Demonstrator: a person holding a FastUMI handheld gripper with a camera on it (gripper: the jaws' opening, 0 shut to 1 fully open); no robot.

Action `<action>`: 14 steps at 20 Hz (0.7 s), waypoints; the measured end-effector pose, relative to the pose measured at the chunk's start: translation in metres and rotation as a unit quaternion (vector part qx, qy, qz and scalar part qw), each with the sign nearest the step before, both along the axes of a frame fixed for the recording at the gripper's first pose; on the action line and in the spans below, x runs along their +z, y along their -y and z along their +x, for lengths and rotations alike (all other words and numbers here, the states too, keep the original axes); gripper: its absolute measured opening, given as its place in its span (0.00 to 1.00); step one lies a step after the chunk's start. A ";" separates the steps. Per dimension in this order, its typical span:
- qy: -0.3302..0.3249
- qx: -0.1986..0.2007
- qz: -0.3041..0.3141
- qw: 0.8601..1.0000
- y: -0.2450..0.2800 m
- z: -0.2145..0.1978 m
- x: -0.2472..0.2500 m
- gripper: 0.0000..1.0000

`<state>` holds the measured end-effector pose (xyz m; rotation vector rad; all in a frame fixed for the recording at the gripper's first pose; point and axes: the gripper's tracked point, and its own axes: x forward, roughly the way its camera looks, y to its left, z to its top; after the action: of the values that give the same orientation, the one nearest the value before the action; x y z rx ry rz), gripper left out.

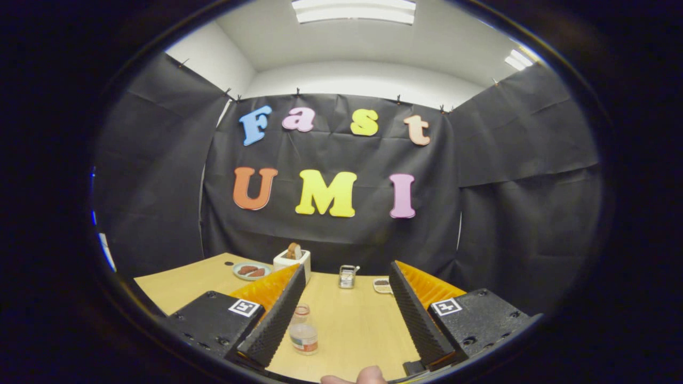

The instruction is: Take the bottle from table, then pour the juice into the cup, finally place the bottle on the coaster

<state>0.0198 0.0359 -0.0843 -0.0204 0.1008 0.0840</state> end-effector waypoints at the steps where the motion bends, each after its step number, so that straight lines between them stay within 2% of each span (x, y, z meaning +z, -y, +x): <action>1: -0.006 0.007 0.002 1.000 -0.006 0.002 -0.010 1.00; 10: -0.103 0.050 0.004 0.993 -0.047 0.010 -0.129 1.00; 14: -0.141 0.053 0.011 0.988 -0.055 0.016 -0.171 1.00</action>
<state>0.0355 0.0909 -0.2556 0.0074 0.3826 0.1950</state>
